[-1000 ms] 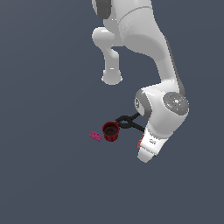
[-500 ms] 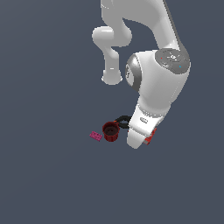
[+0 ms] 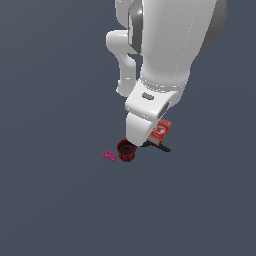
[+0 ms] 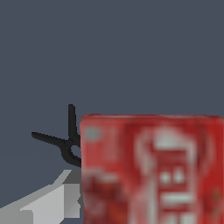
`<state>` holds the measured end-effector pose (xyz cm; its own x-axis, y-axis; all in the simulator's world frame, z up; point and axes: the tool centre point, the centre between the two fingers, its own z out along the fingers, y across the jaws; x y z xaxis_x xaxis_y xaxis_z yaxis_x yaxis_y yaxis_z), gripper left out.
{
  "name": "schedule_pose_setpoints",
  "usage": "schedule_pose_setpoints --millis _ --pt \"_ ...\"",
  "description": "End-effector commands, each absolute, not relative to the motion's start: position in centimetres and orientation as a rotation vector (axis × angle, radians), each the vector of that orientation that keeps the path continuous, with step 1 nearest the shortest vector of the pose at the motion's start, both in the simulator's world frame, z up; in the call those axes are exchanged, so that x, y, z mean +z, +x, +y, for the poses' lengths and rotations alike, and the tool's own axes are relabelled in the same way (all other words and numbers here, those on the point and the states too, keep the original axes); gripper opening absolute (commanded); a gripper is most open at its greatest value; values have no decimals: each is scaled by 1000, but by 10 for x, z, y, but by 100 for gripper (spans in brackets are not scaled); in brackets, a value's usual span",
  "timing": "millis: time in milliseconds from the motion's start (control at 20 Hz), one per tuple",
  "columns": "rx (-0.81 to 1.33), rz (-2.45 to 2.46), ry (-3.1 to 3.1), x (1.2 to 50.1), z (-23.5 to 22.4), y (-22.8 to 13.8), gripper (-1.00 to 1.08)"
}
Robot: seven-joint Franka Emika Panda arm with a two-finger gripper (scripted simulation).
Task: Pick up a designated object from a clutter of objects.
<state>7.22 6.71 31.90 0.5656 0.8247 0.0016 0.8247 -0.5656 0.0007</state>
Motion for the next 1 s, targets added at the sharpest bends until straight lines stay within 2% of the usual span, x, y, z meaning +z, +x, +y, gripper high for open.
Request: schedule_pose_setpoints --millis 0,450,950 --pt "-1 -1464 -2778 342 56 70 -100" --pt "0 -1463 -2780 394 31 68 -100" --pt "0 -1462 -2780 400 28 69 -100"
